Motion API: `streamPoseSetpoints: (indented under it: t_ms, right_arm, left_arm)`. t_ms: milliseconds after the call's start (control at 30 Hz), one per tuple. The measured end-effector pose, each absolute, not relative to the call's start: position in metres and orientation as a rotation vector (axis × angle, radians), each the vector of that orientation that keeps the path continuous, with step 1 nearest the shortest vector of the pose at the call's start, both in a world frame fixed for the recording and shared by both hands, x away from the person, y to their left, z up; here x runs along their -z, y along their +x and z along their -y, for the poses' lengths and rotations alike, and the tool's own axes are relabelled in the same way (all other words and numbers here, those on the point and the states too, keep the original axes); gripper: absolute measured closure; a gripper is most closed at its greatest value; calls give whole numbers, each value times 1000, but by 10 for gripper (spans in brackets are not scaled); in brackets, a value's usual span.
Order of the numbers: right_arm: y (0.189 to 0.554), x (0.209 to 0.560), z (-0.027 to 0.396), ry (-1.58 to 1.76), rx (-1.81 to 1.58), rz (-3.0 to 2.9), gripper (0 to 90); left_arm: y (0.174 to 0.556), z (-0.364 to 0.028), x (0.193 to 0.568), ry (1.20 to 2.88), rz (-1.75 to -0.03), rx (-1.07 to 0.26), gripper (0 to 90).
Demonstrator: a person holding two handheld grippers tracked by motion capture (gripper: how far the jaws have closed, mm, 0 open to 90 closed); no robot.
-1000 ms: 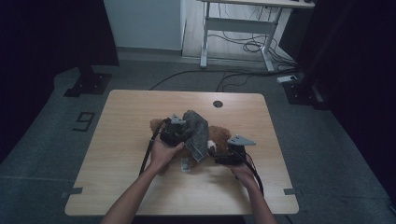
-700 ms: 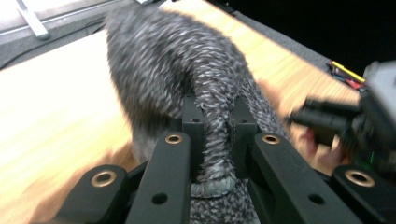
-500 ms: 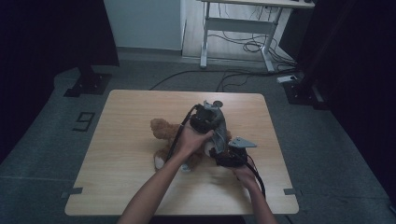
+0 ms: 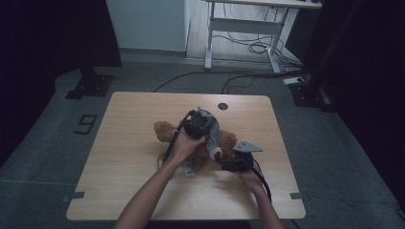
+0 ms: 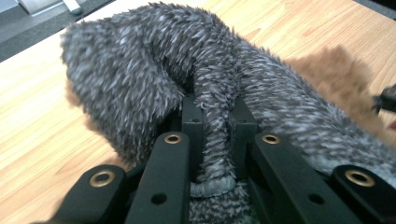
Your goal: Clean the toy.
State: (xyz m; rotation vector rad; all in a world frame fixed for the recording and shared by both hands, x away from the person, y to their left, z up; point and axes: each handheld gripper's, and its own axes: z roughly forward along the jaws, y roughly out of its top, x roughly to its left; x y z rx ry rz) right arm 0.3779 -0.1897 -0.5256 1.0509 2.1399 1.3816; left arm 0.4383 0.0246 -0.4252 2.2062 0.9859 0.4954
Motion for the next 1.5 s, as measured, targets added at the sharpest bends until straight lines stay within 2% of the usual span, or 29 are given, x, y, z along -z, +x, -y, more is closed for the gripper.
streamPoseSetpoints:
  t_ms: [200,367,533,767,1033,1133,1233,1333,1500]
  right_arm:
    - [377,526,189,1047,-1374,-2131,200]
    - [377,526,190,1043,-1377,-2135,200]
    - [377,526,189,1039,-1380,-2134,198]
    - [378,526,190,1043,-1384,-2136,197]
    - [378,526,190,1037,-1382,-2141,196]
    - [378,526,190,1037,-1382,-2141,196]
    - [378,526,190,1037,-1381,-2143,195]
    - [378,526,191,1037,-1382,-2147,195]
    - [377,526,190,1018,-1381,-2146,194]
  left_arm:
    - [435,-65,425,2170,-1045,-521,806]
    - [438,-123,436,2146,-1166,-530,805]
    - [440,-148,445,2109,-1228,-510,804]
    - [439,-132,441,2130,-1183,-549,808]
    - [442,-80,436,2154,-1063,-506,807]
    - [445,-56,436,2157,-1022,-451,807]
    - [444,-39,439,2184,-994,-469,807]
    - [444,-41,441,2186,-997,-467,807]
    - [444,-71,442,2148,-1049,-423,807]
